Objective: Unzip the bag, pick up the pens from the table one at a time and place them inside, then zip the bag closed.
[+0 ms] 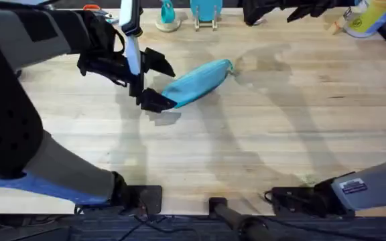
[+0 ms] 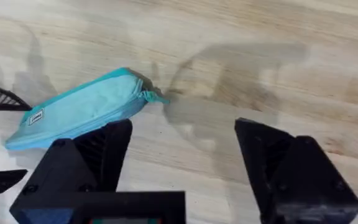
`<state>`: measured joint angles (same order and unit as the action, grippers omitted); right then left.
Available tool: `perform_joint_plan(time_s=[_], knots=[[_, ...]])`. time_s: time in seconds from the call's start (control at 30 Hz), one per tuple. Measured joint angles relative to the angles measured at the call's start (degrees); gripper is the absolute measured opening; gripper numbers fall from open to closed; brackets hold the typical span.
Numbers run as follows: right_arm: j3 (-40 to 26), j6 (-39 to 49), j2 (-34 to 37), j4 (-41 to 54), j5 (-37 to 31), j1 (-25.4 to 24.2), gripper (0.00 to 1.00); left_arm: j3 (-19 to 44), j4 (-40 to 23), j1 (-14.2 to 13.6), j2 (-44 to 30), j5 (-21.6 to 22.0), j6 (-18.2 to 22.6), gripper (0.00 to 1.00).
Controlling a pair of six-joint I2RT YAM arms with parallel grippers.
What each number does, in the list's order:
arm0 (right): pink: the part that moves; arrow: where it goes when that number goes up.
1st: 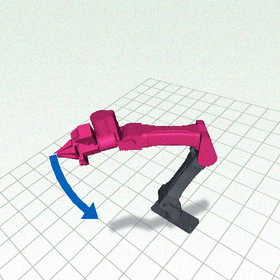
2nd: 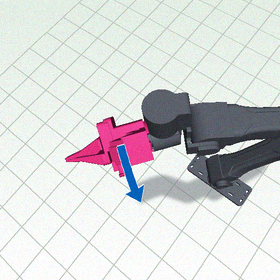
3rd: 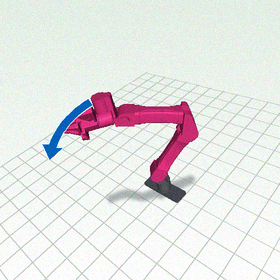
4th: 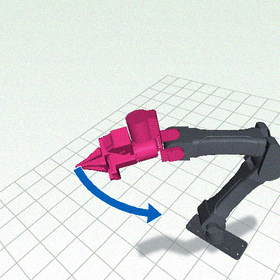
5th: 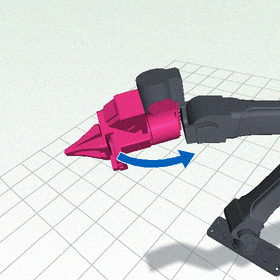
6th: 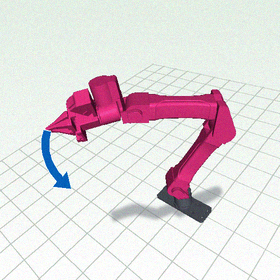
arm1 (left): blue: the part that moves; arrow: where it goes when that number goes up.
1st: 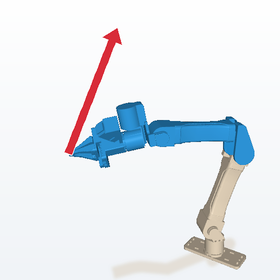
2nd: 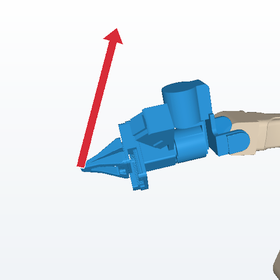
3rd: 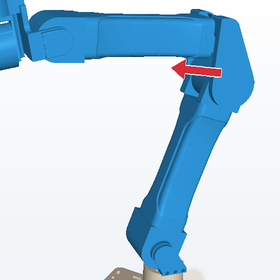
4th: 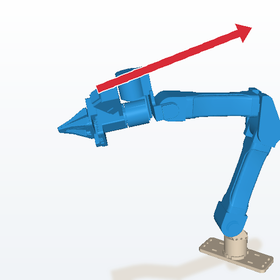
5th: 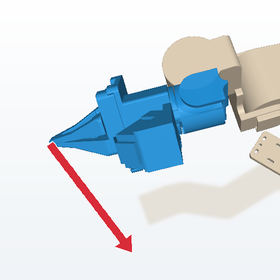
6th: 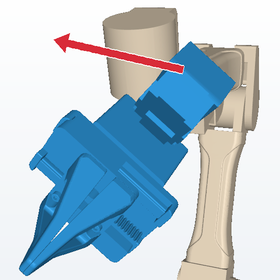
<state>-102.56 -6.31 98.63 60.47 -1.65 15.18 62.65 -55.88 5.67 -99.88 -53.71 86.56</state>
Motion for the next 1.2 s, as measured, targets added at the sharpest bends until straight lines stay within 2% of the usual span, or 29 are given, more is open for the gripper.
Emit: perform_joint_plan(time_s=[0.17,0.37,0.47,0.53,0.7,0.83,1.0,1.1,1.2], knots=[[0.0,0.4,0.0,-0.2,0.0,0.0,0.996,0.0,-0.1,0.0,0.0,-0.1,0.0,0.995],[0.0,3.0,0.0,0.7,0.0,0.0,0.996,0.2,-3.3,0.0,0.4,0.0,0.0,0.997],[0.0,3.4,0.0,1.5,0.0,0.0,0.996,0.9,-4.6,0.0,3.0,1.4,-0.3,0.997],[0.0,3.8,-0.1,1.9,0.0,0.0,0.997,1.5,-4.8,0.0,6.5,2.8,-2.4,0.997],[0.0,6.5,-2.1,3.1,0.0,0.0,0.997,2.4,-4.9,0.0,15.9,8.3,-12.9,0.998],[0.0,9.7,-5.8,4.7,0.0,0.0,0.997,2.5,-4.8,0.0,21.4,15.0,-23.0,0.998],[0.0,11.5,-9.6,6.8,0.0,0.0,0.996,2.5,-2.9,0.0,28.7,23.6,-39.6,0.997],[0.0,11.9,-10.9,8.9,0.0,0.0,0.996,2.5,-3.3,0.0,33.7,26.6,-47.2,0.997],[0.0,12.2,-11.6,11.1,0.0,0.0,0.996,2.5,-3.9,0.0,38.7,28.0,-52.3,0.995]])
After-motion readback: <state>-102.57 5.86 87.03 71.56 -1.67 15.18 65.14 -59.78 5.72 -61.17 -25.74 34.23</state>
